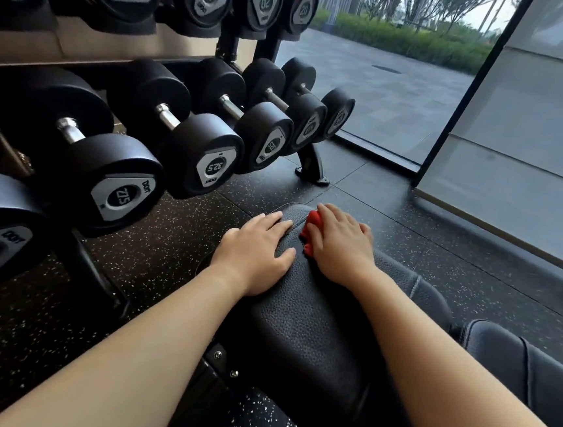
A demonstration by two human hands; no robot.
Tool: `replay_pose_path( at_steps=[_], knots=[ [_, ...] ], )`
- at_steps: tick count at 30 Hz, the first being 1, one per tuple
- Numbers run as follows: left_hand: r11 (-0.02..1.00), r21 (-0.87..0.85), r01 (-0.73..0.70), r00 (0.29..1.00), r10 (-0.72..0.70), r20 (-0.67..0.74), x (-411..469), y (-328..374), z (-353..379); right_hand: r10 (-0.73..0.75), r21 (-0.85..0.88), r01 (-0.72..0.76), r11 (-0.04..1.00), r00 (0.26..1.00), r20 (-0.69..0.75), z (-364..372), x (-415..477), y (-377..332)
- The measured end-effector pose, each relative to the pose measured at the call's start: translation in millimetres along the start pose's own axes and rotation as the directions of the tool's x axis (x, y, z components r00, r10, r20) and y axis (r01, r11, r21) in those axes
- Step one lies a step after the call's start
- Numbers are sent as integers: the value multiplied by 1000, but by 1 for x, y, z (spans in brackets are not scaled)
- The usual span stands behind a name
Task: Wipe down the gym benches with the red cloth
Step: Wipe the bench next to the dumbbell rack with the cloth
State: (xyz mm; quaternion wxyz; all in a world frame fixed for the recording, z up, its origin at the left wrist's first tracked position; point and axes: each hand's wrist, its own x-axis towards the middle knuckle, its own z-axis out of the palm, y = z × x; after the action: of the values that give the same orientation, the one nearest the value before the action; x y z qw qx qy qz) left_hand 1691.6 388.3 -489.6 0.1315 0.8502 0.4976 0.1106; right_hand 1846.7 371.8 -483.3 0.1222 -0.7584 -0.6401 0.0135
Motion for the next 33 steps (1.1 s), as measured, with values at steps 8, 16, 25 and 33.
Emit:
replay_pose_path(
  at_steps=[8, 16, 25, 33],
  knots=[
    [999, -32, -19, 1000, 19, 7, -18, -18, -9, 23, 29, -22, 999, 1000, -5, -3, -22, 8],
    [976, -207, 62, 998, -58, 27, -15, -38, -3, -78, 10, 79, 997, 996, -45, 5, -5, -2],
    [982, -169, 85, 996, -85, 5, -15, -33, -5, -49, 33, 49, 998, 999, -16, 12, 45, -25],
    [981, -179, 80, 997, -82, -2, -17, -33, -5, -44, 10, 44, 999, 999, -1, 12, 45, -28]
  ],
)
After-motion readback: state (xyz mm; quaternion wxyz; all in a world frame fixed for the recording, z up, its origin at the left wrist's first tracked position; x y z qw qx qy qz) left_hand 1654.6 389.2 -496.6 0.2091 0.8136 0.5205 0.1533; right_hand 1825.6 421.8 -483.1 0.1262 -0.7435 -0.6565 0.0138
